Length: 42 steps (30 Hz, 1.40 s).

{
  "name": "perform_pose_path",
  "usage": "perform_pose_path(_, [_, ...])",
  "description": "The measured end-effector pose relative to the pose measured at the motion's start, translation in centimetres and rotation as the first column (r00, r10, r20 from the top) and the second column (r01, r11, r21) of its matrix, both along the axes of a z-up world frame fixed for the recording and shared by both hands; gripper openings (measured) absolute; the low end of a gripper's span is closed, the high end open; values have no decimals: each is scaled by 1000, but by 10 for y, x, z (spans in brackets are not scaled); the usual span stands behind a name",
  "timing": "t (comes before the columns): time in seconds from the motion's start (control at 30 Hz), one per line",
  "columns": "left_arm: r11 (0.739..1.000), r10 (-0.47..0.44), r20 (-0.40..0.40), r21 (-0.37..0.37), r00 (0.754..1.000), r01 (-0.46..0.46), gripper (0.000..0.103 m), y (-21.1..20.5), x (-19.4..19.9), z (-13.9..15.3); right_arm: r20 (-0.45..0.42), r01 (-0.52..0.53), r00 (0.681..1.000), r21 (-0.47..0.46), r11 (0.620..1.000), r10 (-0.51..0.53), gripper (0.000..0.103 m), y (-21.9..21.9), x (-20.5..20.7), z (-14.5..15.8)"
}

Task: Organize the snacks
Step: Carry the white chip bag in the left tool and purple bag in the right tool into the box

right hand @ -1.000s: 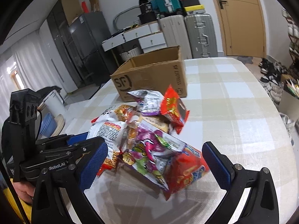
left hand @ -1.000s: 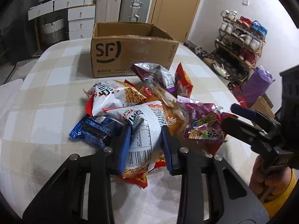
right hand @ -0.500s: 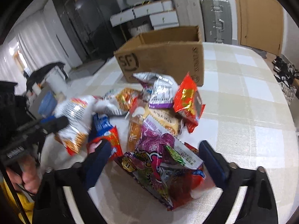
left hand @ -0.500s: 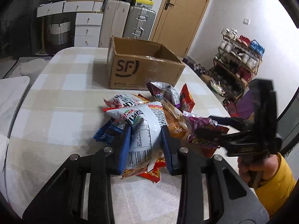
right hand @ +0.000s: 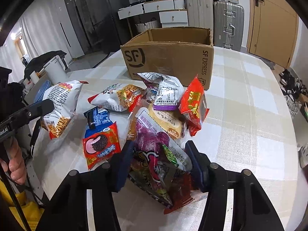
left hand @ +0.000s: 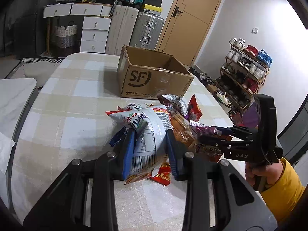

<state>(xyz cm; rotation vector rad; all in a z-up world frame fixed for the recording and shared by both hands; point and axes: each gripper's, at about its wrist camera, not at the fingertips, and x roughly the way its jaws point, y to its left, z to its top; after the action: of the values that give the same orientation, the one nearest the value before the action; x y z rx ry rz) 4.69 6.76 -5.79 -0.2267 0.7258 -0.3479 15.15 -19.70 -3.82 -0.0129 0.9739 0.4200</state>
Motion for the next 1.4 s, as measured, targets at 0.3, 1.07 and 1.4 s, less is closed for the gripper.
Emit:
perform_pose_path(0.3, [1000, -2, 21, -1, 1000, 3, 29, -1, -14, 9, 38, 15, 999, 42, 999, -17, 39, -4, -7, 11])
perform_pose_path(1.07, [1000, -5, 25, 7, 1000, 5, 29, -5, -27, 19, 69, 36, 996, 223, 974, -53, 18, -21, -16, 28])
perform_pose_path(1.4, [1000, -24, 23, -1, 999, 24, 29, -12, -21, 34, 87, 44, 992, 402, 914, -86, 18, -44, -17, 62])
